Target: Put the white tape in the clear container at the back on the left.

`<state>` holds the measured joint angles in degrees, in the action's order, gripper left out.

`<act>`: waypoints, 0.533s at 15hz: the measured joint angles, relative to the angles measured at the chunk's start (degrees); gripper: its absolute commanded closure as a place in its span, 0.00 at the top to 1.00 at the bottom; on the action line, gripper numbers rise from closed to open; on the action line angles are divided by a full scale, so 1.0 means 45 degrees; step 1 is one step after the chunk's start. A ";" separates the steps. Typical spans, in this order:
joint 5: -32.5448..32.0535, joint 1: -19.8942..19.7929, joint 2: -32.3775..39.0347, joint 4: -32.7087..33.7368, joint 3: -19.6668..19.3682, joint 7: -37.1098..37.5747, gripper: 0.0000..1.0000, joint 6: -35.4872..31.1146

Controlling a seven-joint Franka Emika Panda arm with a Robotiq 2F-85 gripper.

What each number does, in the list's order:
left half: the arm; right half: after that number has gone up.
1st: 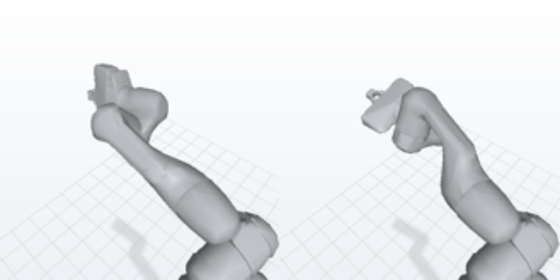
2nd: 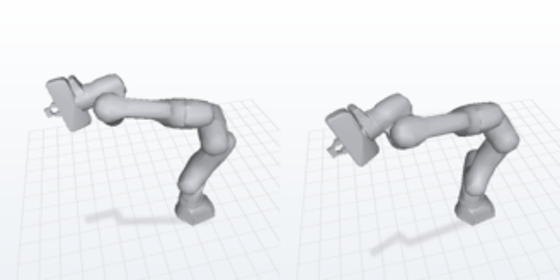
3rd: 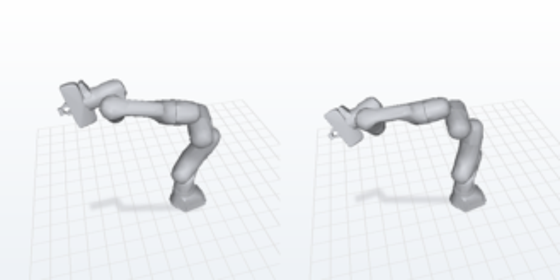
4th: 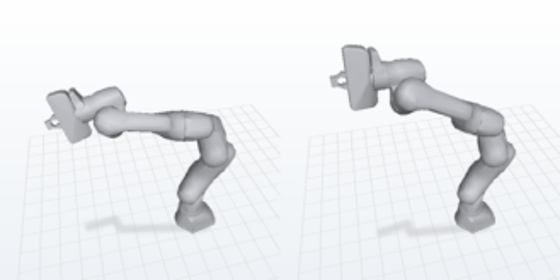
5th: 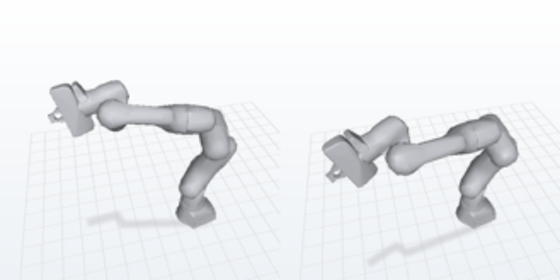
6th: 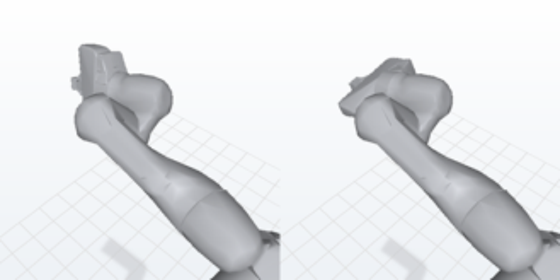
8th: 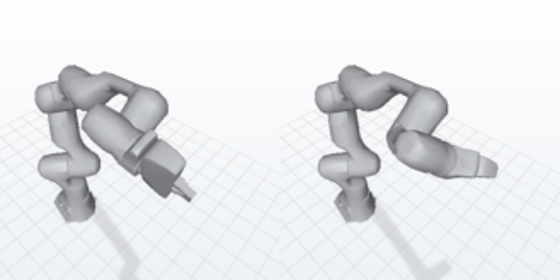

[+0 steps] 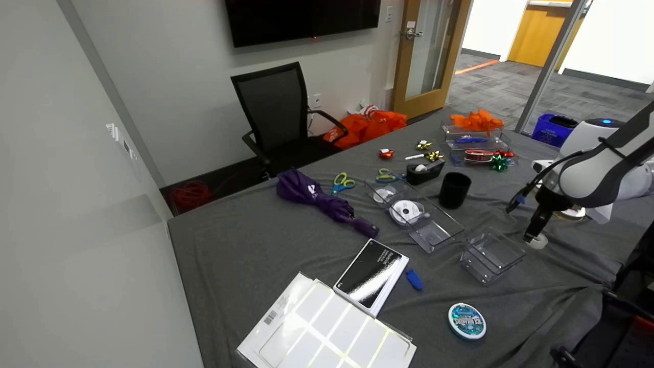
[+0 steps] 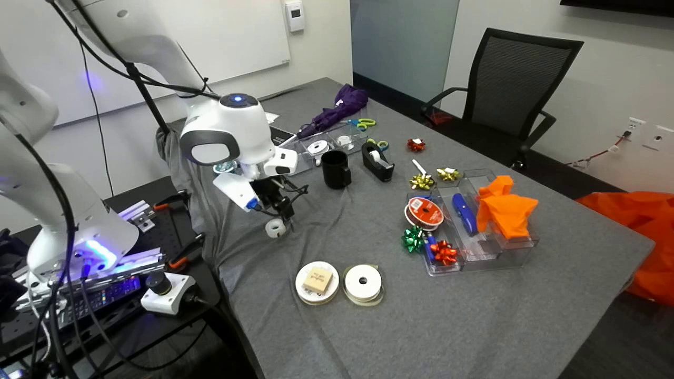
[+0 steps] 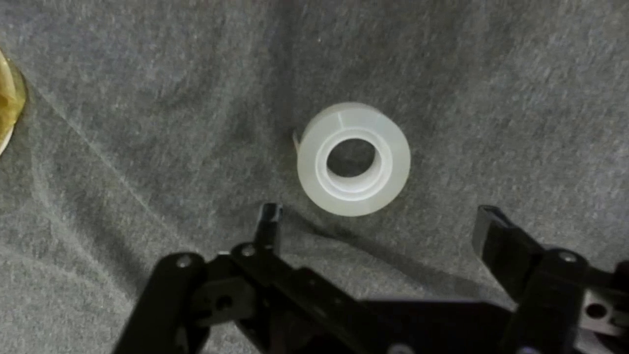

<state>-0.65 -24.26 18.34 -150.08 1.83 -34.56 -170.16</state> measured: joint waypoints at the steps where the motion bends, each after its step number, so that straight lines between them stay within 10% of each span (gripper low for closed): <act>1: -0.0008 -0.0050 0.0089 -0.0002 0.0000 -0.0001 1.00 -0.0034; 8: -0.0169 -0.0210 0.0375 -0.0026 -0.0147 -0.0001 1.00 -0.0117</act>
<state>-1.41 -25.21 20.02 -150.19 1.17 -34.56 -170.68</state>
